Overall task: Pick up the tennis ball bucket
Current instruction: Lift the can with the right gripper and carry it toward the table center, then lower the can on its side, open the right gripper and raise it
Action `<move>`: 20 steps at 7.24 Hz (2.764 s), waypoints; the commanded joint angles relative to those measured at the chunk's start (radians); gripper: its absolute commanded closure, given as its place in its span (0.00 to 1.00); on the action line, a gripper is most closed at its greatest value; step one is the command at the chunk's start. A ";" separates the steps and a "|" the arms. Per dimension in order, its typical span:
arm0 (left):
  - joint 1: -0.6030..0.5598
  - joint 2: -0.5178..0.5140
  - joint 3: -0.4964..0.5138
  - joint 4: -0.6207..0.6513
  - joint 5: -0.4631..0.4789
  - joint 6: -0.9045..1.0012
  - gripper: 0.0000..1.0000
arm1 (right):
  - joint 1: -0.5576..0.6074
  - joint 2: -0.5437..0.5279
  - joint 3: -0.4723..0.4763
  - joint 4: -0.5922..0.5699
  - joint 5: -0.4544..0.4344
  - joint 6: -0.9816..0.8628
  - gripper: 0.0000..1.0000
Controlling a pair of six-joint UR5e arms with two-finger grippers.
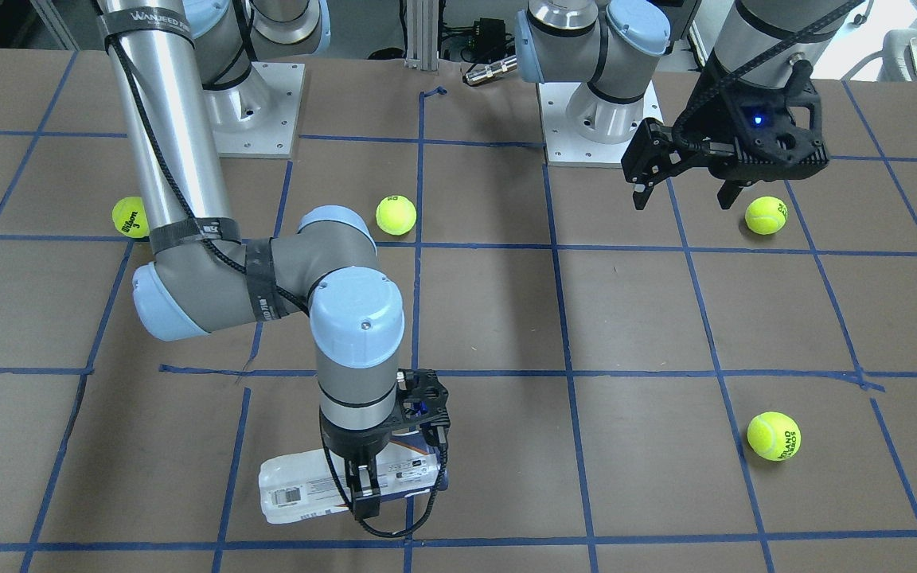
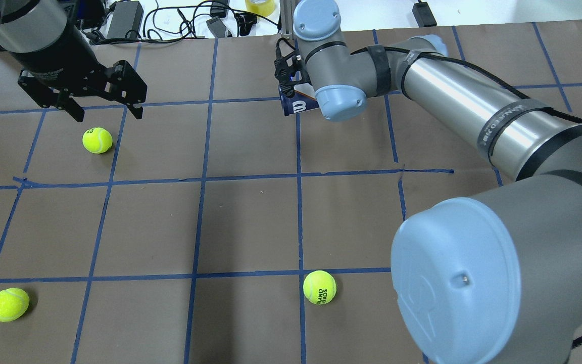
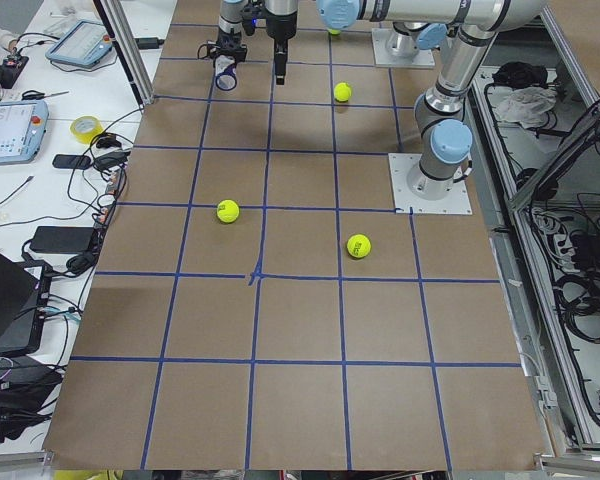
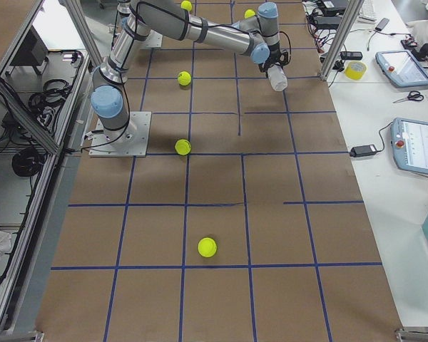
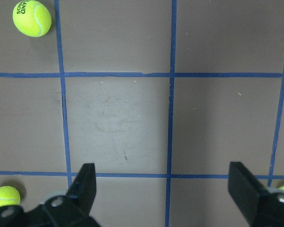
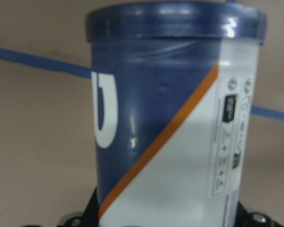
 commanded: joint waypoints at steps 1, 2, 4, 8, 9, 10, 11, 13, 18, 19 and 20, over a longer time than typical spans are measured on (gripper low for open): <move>0.002 0.000 -0.002 0.000 -0.003 0.000 0.00 | 0.053 0.078 -0.091 -0.003 0.071 0.119 0.20; 0.002 0.000 -0.004 0.000 -0.001 0.000 0.00 | 0.099 0.139 -0.160 0.005 0.072 0.165 0.19; -0.001 0.000 -0.008 0.000 -0.003 -0.002 0.00 | 0.133 0.189 -0.259 0.089 0.072 0.219 0.18; 0.002 0.000 -0.010 0.000 -0.007 0.000 0.00 | 0.164 0.178 -0.244 0.121 0.055 0.162 0.00; 0.009 -0.002 -0.011 0.000 -0.015 0.002 0.00 | 0.164 0.146 -0.241 0.176 0.053 0.152 0.00; 0.030 -0.006 -0.010 0.000 -0.018 0.002 0.00 | 0.140 0.076 -0.233 0.260 0.052 0.160 0.00; 0.056 -0.009 -0.002 0.000 -0.056 0.002 0.00 | 0.094 0.004 -0.219 0.343 0.050 0.163 0.00; 0.090 -0.024 0.009 0.009 -0.093 0.002 0.00 | -0.068 -0.084 -0.112 0.376 0.061 0.195 0.00; 0.091 -0.211 -0.019 0.308 -0.306 -0.038 0.00 | -0.272 -0.515 0.198 0.446 0.053 0.675 0.00; 0.091 -0.265 -0.019 0.377 -0.323 -0.061 0.00 | -0.272 -0.568 0.198 0.457 0.053 0.891 0.00; 0.091 -0.317 -0.017 0.420 -0.335 -0.063 0.00 | -0.269 -0.581 0.191 0.456 0.056 1.065 0.00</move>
